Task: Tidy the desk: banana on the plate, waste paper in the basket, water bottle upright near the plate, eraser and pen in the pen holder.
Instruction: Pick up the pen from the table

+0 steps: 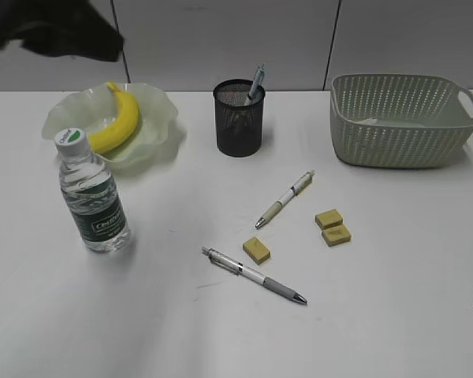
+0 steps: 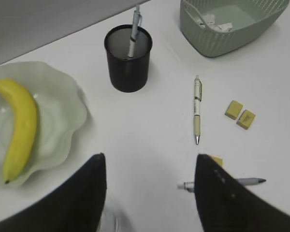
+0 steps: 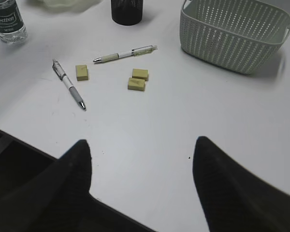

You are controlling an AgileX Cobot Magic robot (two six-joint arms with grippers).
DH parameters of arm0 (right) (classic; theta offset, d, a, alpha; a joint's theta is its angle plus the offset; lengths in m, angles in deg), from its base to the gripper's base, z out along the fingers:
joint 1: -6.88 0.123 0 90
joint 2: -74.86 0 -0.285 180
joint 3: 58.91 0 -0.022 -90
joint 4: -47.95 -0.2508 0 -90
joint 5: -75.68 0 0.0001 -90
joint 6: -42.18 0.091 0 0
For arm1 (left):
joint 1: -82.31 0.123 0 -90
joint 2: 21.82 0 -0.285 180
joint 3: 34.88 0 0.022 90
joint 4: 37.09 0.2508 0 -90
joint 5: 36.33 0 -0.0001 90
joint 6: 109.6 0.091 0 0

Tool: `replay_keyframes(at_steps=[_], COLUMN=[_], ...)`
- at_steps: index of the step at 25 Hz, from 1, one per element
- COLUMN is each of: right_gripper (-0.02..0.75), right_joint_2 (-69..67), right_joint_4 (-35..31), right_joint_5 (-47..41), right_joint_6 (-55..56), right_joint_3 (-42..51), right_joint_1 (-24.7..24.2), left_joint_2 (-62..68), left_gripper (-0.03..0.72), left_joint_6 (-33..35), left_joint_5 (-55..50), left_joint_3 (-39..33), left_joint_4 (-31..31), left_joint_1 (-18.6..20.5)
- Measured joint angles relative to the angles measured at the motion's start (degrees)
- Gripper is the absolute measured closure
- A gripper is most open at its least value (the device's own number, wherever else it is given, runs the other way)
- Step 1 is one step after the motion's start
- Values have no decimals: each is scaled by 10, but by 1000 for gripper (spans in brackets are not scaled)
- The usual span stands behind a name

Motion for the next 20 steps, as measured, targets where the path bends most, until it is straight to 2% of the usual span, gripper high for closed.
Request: replay_keyframes(at_steps=[9,14,20], right_gripper=[216,216,216], right_joint_2=[0,0,0], right_joint_4=[0,0,0], right_joint_5=[0,0,0], right_joint_6=[0,0,0], right_joint_3=[0,0,0], right_joint_1=[0,0,0], left_joint_2=[242,360,484], left_gripper=[246,232,170], left_joint_6=[28,28,19], left_joint_5=[18,-20,-84], left_joint_3=[164,255,369], left_joint_4=[20,20,22], left_joint_1=[-107,-132,-141])
